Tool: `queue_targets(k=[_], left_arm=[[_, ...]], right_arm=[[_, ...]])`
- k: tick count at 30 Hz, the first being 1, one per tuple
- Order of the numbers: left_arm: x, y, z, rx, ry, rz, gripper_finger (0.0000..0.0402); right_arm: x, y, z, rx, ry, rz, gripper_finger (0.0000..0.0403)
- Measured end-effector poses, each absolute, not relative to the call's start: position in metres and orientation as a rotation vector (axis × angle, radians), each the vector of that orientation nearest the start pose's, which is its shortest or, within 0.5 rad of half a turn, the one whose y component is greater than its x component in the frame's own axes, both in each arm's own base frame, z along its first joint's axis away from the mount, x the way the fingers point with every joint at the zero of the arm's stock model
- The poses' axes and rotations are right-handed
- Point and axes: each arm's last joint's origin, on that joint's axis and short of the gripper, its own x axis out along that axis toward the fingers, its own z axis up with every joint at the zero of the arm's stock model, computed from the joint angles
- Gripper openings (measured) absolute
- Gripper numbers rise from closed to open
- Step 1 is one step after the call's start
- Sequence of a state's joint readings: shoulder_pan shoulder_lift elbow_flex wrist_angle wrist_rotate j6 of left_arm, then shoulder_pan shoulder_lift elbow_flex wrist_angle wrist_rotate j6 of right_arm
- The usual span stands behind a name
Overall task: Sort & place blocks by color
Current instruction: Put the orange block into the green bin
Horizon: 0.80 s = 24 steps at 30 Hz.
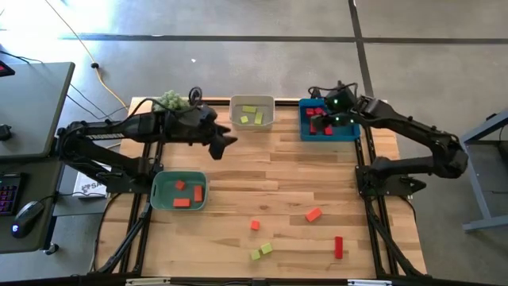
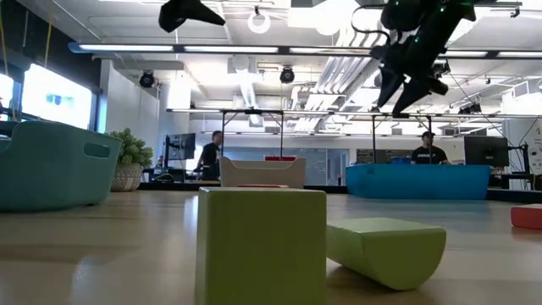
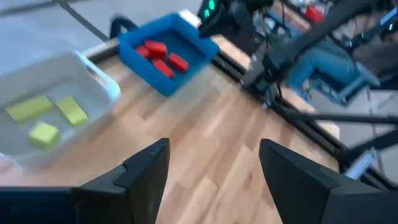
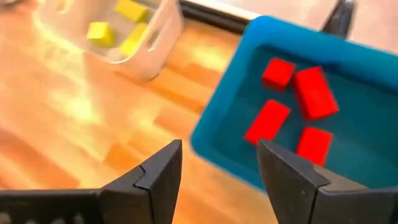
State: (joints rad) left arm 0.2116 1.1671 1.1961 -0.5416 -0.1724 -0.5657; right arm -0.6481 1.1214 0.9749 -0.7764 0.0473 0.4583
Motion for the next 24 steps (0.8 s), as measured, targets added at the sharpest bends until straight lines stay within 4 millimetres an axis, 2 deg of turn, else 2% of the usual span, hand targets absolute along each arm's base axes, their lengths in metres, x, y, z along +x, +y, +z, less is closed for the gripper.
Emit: queue_targets(k=[9, 17, 24], left_arm=[[0.252, 0.019, 0.354, -0.534, 0.498, 0.404, 0.0239], [0.277, -0.023, 0.329, -0.335, 0.647, 0.223, 0.0239], [0.302, -0.063, 0.296, -0.128, 0.754, 0.067, 0.0239]], right_arm=[[0.188, -0.09, 0.287, 0.792, 0.776, -0.761, 0.0196], [0.202, -0.051, 0.287, 0.867, 0.782, -0.698, 0.0196], [0.208, -0.015, 0.287, 0.88, 0.754, -0.695, 0.0196]])
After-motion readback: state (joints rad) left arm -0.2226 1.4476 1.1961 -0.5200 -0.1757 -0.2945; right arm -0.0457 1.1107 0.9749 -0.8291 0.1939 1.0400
